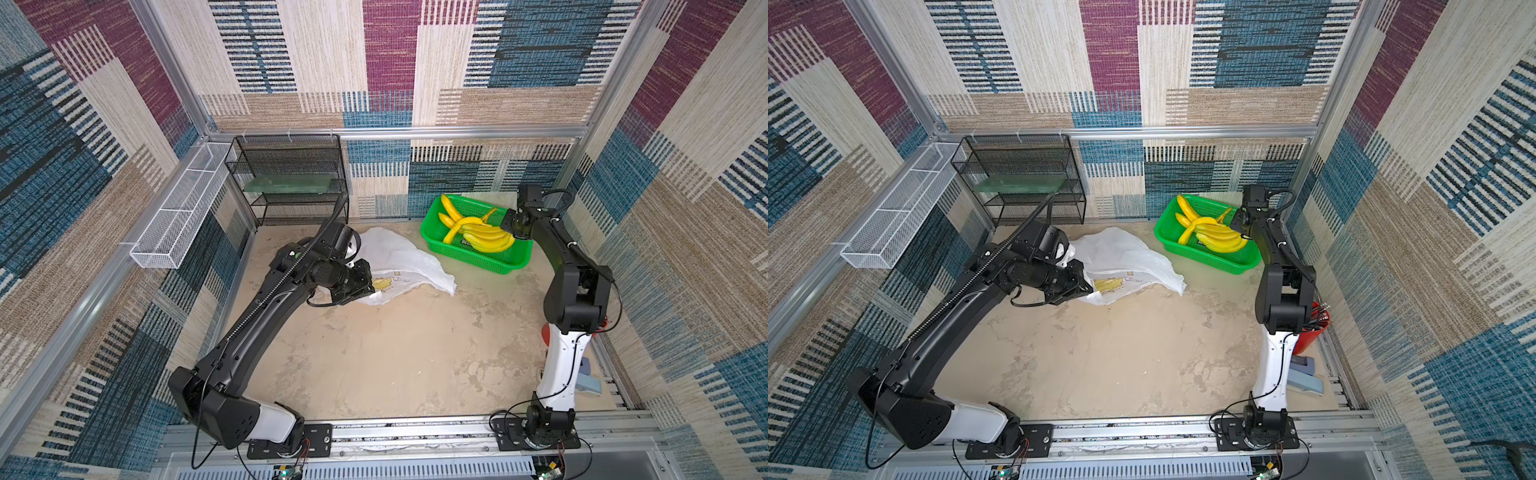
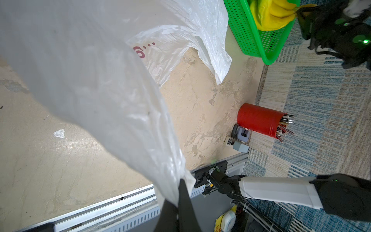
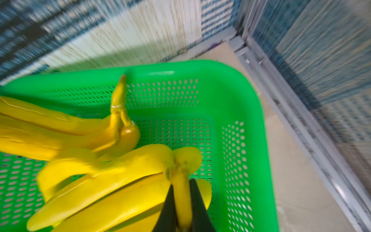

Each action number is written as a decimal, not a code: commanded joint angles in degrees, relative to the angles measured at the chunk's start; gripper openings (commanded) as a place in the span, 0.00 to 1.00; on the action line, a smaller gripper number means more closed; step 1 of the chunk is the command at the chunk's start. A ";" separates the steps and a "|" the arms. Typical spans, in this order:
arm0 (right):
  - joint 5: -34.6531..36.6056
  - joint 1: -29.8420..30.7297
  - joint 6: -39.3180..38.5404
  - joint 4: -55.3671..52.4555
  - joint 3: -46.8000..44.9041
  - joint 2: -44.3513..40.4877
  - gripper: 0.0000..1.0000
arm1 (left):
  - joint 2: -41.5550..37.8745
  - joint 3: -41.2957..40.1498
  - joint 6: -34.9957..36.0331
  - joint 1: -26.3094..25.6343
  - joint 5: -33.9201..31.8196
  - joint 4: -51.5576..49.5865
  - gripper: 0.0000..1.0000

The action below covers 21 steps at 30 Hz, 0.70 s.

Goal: Place the banana into a plastic bag & tie a knot
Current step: Pick up the banana from the basket, then place the banana into the plastic bag.

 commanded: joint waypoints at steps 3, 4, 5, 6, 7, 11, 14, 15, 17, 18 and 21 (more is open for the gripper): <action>8.50 0.63 3.34 0.68 -2.39 -8.79 0.00 | -0.41 -0.19 0.47 0.28 0.95 -0.85 0.00; 9.43 1.02 3.64 -0.21 -2.62 -10.12 0.00 | -0.52 -0.19 0.42 0.28 0.95 -0.85 0.00; 10.32 1.40 4.10 -0.99 -2.91 -11.29 0.00 | -0.50 -0.10 0.56 0.36 1.00 -0.84 0.00; 10.77 1.96 4.22 -1.25 -3.79 -13.01 0.00 | -0.57 -0.02 0.60 0.37 0.99 -0.85 0.00; 11.32 2.64 4.33 -1.08 -5.16 -15.11 0.00 | -0.59 -0.02 0.80 0.45 1.08 -0.85 0.00; 10.20 5.89 4.67 -0.90 -10.90 -23.76 0.00 | -0.67 -0.18 1.27 0.45 1.51 -0.85 0.00; 5.96 10.54 4.58 -1.11 -17.01 -31.02 0.00 | -1.14 -0.89 1.61 0.54 1.66 -0.85 0.00; 3.61 12.68 3.97 -0.27 -20.18 -33.87 0.00 | -1.44 -1.16 1.63 0.54 1.70 -0.85 0.00; -0.98 17.63 3.03 2.37 -27.10 -39.01 0.00 | -1.79 -1.93 2.02 0.54 1.61 -0.84 0.00; -2.91 20.36 3.97 3.04 -30.15 -41.21 0.00 | -1.99 -2.30 2.11 0.54 1.61 -0.85 0.00; -5.12 29.86 7.32 1.63 -34.14 -43.35 0.00 | -2.42 -3.07 3.12 0.54 1.87 -0.85 0.00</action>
